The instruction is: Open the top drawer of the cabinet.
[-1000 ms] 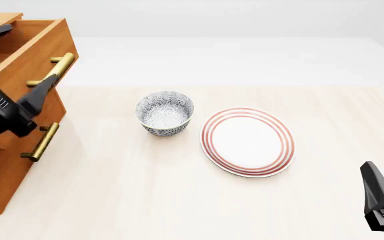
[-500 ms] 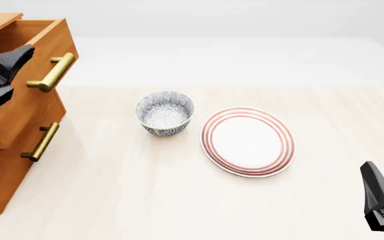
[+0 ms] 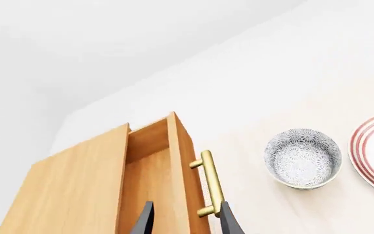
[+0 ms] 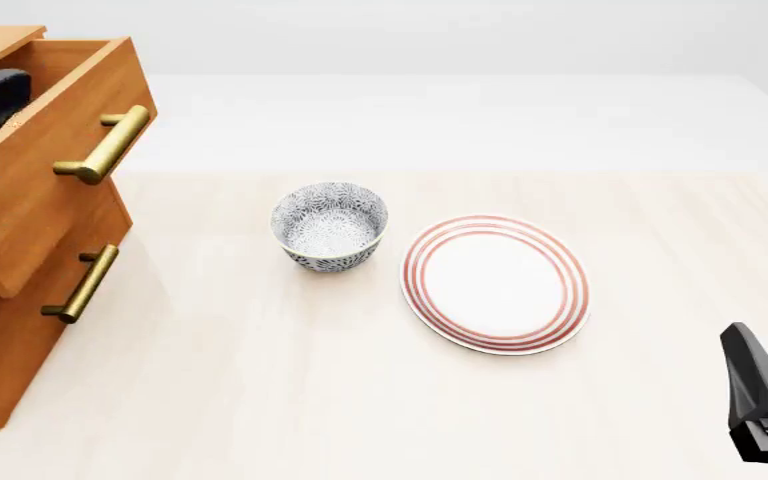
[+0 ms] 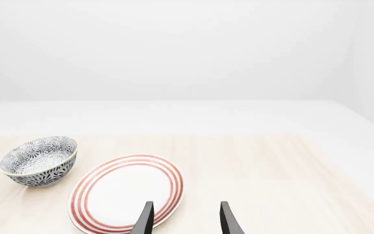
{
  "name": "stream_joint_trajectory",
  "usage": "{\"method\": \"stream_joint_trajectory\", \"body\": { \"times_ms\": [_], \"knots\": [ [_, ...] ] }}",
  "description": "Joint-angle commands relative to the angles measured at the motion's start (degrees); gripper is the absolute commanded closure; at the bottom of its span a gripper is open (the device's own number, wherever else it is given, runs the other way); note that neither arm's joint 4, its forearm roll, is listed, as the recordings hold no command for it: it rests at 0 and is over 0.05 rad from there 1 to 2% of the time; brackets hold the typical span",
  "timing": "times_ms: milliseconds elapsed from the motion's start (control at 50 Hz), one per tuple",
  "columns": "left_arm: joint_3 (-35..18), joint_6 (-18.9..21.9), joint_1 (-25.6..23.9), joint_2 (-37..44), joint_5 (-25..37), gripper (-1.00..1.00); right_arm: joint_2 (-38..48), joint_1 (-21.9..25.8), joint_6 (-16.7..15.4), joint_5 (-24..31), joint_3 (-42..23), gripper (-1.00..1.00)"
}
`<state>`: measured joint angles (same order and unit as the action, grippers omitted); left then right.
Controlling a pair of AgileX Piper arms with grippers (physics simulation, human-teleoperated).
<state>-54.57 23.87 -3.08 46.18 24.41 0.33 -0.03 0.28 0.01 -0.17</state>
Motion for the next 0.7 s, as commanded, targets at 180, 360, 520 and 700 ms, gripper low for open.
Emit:
{"method": "stream_joint_trajectory", "body": {
  "times_ms": [180, 360, 520, 700],
  "knots": [
    [-5.5, -9.2, 1.2, 5.4, 4.1, -1.0, 0.0, 0.0, 0.0, 0.0, 0.0, -1.0],
    [-6.5, -16.3, -0.6, 7.9, 4.4, -1.0, 0.0, 0.0, 0.0, 0.0, 0.0, -1.0],
    [-6.9, -18.7, 0.6, 7.9, 5.6, -1.0, 0.0, 0.0, 0.0, 0.0, 0.0, -1.0],
    [-7.8, -20.9, 3.1, 8.1, 8.4, -1.0, 0.1, 0.0, 0.0, -0.1, 0.0, -1.0]
  ]
}}
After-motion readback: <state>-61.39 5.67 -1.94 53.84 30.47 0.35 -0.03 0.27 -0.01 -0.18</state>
